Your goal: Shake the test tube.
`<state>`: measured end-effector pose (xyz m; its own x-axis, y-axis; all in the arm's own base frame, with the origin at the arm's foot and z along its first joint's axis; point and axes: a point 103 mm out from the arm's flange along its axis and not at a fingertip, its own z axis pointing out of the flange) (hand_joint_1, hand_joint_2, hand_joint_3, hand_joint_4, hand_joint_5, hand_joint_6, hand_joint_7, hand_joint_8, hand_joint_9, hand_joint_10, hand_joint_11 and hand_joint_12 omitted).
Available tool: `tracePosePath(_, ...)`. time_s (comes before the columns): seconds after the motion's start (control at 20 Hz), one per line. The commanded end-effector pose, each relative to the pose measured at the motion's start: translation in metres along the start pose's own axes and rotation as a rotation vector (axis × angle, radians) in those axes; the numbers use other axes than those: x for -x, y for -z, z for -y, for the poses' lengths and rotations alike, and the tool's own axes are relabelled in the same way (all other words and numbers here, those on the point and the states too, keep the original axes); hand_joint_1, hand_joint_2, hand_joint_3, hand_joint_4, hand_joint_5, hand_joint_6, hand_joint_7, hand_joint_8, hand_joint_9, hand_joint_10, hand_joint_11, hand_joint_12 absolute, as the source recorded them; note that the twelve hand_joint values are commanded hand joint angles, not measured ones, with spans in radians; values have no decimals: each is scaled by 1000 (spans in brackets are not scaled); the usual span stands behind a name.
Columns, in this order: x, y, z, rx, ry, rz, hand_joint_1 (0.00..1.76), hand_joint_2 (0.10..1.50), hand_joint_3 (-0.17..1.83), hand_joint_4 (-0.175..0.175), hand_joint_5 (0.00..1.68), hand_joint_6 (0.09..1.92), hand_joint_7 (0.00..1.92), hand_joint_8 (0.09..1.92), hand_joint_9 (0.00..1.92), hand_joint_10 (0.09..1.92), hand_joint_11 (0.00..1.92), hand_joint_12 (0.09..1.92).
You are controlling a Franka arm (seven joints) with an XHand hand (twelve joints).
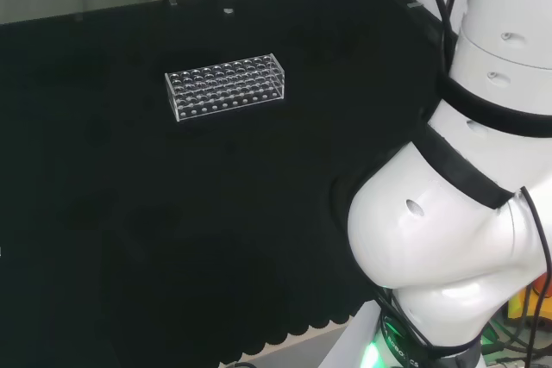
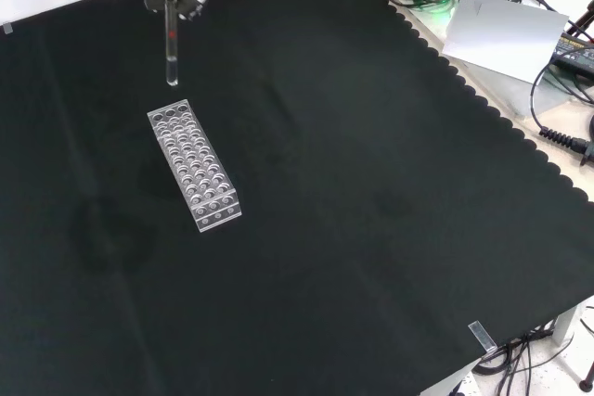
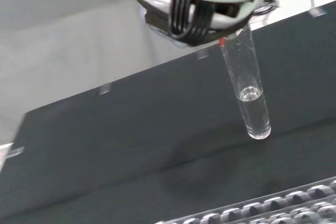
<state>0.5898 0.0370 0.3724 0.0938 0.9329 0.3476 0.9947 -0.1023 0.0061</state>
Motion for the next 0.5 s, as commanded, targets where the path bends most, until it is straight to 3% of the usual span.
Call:
tracePosePath(0.05, -53, -9, 5, -34, 98, -35, 1328, 773, 397, -175, 1385, 87, 1408, 600, 1687, 396, 1266, 863)
tracePosePath(0.25, -49, -3, 5, -26, 90, -30, 1328, 771, 401, -175, 1386, 87, 1409, 599, 1686, 398, 1266, 864)
tracePosePath(0.5, -10, 5, 10, -13, 21, 17, 1328, 768, 406, -175, 1388, 87, 1410, 598, 1685, 402, 1267, 865)
